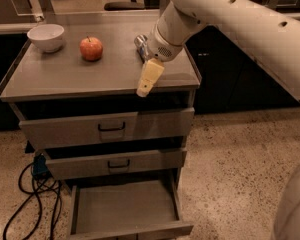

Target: Place redbull can into bottom drawer

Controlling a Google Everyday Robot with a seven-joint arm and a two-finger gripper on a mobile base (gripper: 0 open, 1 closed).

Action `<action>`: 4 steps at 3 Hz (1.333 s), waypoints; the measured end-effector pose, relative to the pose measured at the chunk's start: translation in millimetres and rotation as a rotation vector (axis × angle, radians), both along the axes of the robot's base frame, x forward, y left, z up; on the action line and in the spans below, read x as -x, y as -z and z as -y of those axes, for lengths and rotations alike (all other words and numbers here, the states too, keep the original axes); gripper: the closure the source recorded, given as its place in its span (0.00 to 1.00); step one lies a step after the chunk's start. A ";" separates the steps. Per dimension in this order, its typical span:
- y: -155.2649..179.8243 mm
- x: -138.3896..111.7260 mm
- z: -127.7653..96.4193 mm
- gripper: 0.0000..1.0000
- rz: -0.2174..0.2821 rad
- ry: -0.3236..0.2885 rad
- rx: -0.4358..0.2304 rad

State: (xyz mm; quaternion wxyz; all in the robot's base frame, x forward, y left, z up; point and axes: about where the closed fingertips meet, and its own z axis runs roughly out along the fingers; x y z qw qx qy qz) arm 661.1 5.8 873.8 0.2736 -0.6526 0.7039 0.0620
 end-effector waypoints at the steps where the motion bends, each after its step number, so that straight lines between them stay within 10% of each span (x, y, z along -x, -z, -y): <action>1: 6.0 -13.4 12.7 0.00 -0.011 0.062 -0.012; 3: -68.4 -72.5 78.2 0.00 0.232 0.415 0.093; 4: -74.6 -84.1 100.3 0.00 0.268 0.506 0.134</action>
Offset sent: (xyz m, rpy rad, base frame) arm 0.0864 -0.1296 0.0702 -0.0223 -0.1705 -0.7517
